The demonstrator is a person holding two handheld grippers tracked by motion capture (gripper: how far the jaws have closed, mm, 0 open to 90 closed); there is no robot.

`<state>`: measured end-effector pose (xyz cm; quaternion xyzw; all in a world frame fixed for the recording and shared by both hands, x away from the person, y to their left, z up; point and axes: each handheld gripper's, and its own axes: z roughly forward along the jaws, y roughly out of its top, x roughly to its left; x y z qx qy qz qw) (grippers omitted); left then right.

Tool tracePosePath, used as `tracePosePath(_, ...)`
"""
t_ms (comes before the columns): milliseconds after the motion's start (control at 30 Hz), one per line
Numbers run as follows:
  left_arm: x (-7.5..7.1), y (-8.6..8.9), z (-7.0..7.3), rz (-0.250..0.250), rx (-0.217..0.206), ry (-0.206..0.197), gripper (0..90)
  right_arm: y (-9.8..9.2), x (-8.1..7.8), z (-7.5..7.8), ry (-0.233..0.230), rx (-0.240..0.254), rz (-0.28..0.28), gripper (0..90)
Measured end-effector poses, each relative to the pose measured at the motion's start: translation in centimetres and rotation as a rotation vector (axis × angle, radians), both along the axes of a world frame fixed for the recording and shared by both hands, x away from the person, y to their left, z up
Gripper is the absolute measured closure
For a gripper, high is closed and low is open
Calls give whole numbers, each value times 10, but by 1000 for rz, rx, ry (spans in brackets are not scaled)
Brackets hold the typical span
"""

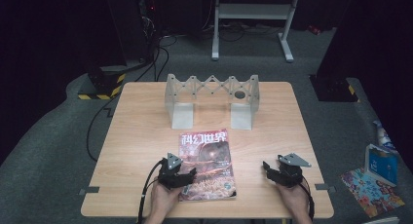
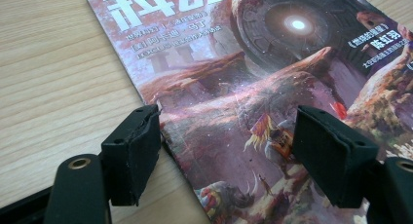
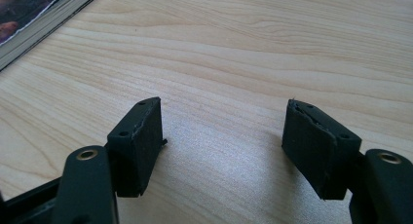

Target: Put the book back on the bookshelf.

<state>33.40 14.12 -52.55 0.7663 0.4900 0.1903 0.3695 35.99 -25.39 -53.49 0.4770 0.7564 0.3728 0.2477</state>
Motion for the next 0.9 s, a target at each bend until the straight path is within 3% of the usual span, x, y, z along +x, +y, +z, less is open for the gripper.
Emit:
tracePosePath(400, 4, -20, 2, -9, 5, 19, 262, 0, 0, 0, 0, 3, -1, 311)
tracePosePath(900, 10, -40, 4, -65, 11, 30, 262, -1, 0, 0, -4, 6, -5, 321)
